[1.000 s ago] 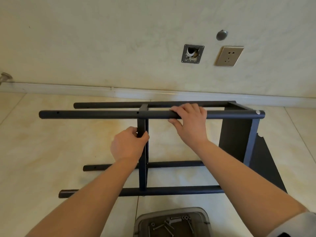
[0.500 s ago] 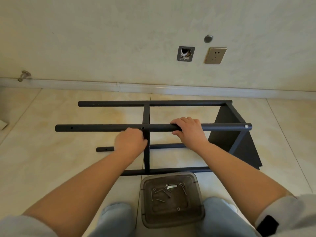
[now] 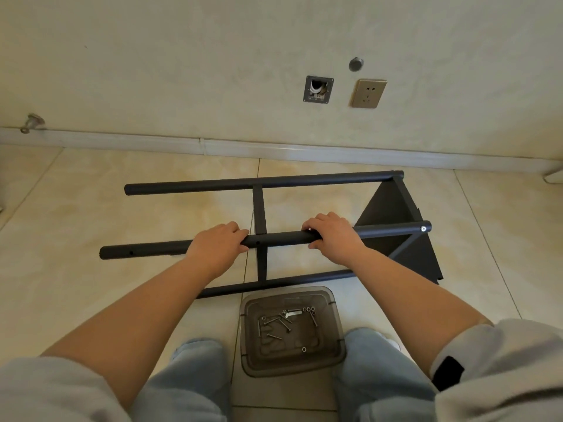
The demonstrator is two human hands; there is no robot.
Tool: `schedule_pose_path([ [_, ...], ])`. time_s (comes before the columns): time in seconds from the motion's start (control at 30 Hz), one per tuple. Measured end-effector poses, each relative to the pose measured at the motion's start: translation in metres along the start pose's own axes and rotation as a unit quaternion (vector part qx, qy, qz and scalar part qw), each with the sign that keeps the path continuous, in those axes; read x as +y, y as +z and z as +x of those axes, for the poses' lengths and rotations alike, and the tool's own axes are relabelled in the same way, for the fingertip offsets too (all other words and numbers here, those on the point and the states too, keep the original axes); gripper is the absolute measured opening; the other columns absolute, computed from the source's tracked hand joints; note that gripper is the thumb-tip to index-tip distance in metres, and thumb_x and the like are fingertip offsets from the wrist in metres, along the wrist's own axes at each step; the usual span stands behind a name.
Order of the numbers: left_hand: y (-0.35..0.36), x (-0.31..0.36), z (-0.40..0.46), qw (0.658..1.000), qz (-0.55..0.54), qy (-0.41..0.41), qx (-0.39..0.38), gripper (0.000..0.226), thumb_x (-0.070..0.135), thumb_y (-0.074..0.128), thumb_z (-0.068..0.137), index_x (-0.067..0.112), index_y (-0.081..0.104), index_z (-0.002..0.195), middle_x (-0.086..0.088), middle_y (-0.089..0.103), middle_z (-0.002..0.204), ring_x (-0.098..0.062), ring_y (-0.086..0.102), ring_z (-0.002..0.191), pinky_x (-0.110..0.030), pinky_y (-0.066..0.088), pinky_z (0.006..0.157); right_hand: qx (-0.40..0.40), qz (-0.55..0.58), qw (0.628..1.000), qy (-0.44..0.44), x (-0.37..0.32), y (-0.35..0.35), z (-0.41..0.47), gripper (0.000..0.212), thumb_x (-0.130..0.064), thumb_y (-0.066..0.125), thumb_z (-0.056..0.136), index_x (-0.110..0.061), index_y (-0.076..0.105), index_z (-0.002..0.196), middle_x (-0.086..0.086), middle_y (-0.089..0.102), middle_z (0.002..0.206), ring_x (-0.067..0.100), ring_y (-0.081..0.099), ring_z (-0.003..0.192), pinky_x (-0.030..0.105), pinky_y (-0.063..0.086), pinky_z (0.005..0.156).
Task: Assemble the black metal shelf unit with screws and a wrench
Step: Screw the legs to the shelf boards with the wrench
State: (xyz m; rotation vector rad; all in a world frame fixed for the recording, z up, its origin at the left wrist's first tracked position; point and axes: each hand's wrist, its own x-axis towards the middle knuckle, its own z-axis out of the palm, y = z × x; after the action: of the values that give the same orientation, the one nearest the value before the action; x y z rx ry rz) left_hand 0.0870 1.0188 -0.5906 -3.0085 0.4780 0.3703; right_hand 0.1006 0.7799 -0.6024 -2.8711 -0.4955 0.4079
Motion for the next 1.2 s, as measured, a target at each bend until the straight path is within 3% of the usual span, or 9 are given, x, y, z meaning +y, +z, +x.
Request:
schedule_pose_path([
  [0.33,0.014,0.017,0.002,0.999,-0.039,0.004,0.031,0.043,0.033,0.036,0.102,0.021,0.032,0.143,-0.001,0.046,0.128,-0.017,0.048,0.11,-0.029,0.048,0.087,-0.019,-0.095,0.995,-0.005,0.003,-0.001,0.005,0.033,-0.026,0.051,0.095,-0.021,0.045,0.128,0.003,0.053,0.122,0.021,0.047,0.11,0.036,0.041,0.094],
  [0.57,0.023,0.017,-0.001,0.998,-0.049,0.008,0.031,0.05,0.036,0.037,0.101,0.023,0.023,0.148,0.001,0.043,0.132,-0.017,0.046,0.111,-0.032,0.048,0.088,-0.067,-0.016,0.997,-0.021,-0.038,0.011,0.015,0.038,-0.048,0.044,0.095,-0.023,0.049,0.124,0.0,0.059,0.115,0.021,0.054,0.105,0.038,0.039,0.094],
  [0.9,0.024,0.019,-0.005,0.998,-0.056,0.014,0.04,0.06,0.036,0.036,0.101,0.022,0.007,0.151,-0.001,0.041,0.135,-0.018,0.045,0.114,-0.032,0.047,0.09,-0.093,-0.024,0.994,-0.051,-0.04,0.011,0.017,0.034,-0.046,0.036,0.098,-0.029,0.044,0.126,-0.001,0.06,0.109,0.021,0.055,0.098,0.035,0.039,0.083],
  [1.2,0.019,0.021,-0.005,0.993,-0.101,0.055,0.037,0.059,0.039,0.033,0.101,0.024,0.005,0.151,0.001,0.043,0.13,-0.013,0.047,0.105,-0.025,0.045,0.084,-0.149,0.041,0.987,-0.035,-0.031,0.002,0.018,0.026,-0.043,0.043,0.097,-0.029,0.05,0.118,-0.005,0.061,0.097,0.016,0.055,0.087,0.03,0.043,0.076],
])
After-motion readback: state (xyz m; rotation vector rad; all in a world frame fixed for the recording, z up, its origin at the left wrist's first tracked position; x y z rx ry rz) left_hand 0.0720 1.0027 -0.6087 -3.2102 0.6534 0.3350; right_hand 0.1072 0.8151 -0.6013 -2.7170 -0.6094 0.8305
